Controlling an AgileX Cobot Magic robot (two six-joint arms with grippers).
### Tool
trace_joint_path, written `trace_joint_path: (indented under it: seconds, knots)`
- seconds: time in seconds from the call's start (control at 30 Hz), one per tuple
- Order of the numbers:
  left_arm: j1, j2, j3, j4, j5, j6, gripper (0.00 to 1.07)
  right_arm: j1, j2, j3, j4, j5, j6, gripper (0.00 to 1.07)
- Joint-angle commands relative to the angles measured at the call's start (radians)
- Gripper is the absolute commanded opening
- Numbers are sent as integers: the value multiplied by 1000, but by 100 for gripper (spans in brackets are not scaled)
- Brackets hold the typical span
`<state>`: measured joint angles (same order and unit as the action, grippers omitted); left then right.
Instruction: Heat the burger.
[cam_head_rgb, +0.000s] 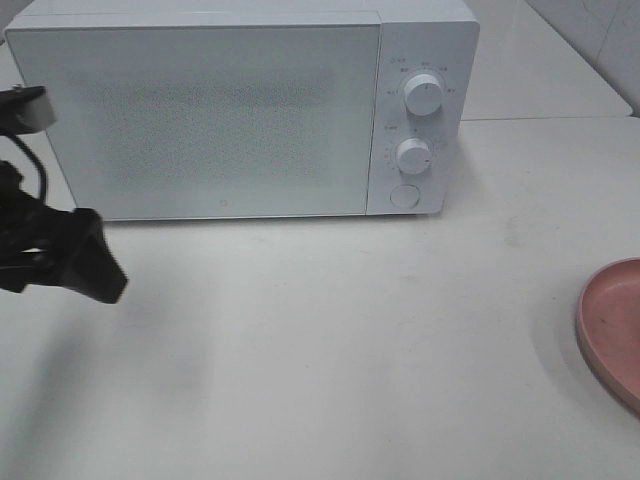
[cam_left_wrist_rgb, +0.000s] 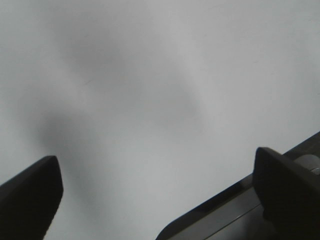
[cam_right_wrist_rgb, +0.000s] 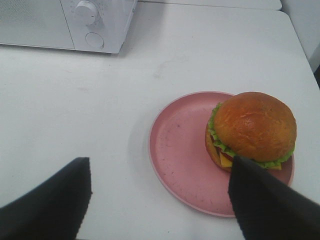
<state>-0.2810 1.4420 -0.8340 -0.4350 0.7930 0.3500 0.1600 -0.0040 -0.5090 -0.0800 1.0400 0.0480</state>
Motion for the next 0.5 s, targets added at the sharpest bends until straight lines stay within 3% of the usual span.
trace_joint_path:
  seconds: [0.03, 0.07, 0.1, 0.13, 0.17, 0.23, 0.5]
  knots:
    - [68, -50, 2, 84, 81, -54, 96, -7, -26, 3, -5, -4, -1, 76]
    - [120, -85, 2, 137, 119, -97, 96, -7, -26, 3, -5, -4, -1, 76]
    - [120, -85, 2, 137, 119, -97, 96, -7, -26, 3, -5, -4, -1, 76]
    - [166, -122, 2, 183, 158, -142, 96, -7, -26, 3, -5, -4, -1, 76]
    - [166, -122, 2, 183, 158, -142, 96, -7, -26, 3, -5, -4, -1, 76]
    - [212, -189, 2, 234, 179, -200, 96, -7, -26, 3, -5, -4, -1, 76]
    - [222, -345, 15, 278, 230, -243, 96, -7, -26, 3, -5, -4, -1, 76]
